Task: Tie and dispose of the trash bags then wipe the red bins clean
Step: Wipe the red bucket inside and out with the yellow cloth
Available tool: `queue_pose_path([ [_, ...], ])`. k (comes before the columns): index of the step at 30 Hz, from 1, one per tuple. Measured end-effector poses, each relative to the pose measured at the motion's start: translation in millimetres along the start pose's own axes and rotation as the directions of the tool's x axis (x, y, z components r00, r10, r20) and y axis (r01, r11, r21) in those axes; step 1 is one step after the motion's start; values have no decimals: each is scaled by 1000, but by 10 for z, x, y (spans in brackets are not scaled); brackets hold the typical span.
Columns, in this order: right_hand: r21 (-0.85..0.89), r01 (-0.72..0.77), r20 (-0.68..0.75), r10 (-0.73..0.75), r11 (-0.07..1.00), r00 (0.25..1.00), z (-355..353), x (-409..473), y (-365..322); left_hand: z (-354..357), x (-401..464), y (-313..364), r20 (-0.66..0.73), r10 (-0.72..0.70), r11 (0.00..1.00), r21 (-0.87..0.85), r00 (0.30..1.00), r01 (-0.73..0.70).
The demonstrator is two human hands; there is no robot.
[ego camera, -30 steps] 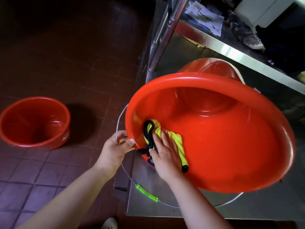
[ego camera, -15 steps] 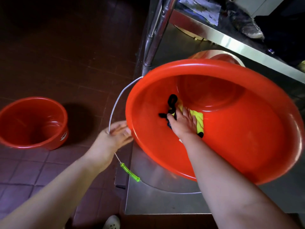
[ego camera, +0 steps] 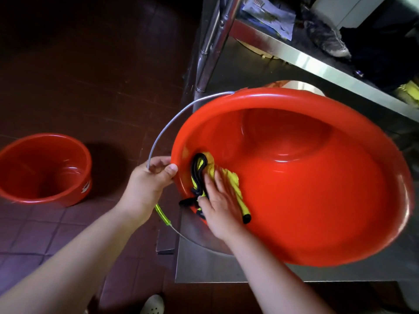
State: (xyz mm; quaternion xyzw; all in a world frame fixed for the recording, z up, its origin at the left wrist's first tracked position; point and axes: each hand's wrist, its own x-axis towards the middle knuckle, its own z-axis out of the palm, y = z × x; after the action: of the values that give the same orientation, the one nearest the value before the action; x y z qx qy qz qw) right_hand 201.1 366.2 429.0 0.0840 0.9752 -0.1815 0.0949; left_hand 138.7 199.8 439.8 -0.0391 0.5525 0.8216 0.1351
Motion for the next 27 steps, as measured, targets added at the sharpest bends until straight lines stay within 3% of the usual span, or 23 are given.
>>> queue_pose_path([
  [4, -89, -100, -21, 99, 991, 995, -200, 378, 280, -106, 130, 339, 25, 58, 997, 43, 998, -59],
  [9, -155, -356, -95, 345, 922, 934, -444, 822, 614, -184, 247, 533, 218, 105, 988, 86, 970, -126],
  [12, -183, -380, -109, 365, 907, 924, -397, 924, 668, -258, 233, 345, 165, 77, 997, 7, 983, -79],
  [16, -193, -390, -91, 379, 900, 921, -361, 896, 600, -205, -18, -177, 52, -84, 979, -180, 995, 92],
  [19, -92, -356, -104, 347, 930, 932, -258, 702, 350, -114, -98, -306, 3, -114, 954, -278, 994, 110],
  [21, 13, -256, -117, 256, 967, 960, -92, 448, 80, -90, -74, -274, -45, -96, 953, -294, 994, 78],
  [24, 68, -87, -80, 92, 994, 993, 124, -17, -251, -73, -77, -200, -64, -67, 962, -269, 996, 47],
  [27, 75, -53, 20, 52, 996, 998, 130, -196, -247, -58, -78, -105, -43, -46, 979, -203, 998, 36],
])
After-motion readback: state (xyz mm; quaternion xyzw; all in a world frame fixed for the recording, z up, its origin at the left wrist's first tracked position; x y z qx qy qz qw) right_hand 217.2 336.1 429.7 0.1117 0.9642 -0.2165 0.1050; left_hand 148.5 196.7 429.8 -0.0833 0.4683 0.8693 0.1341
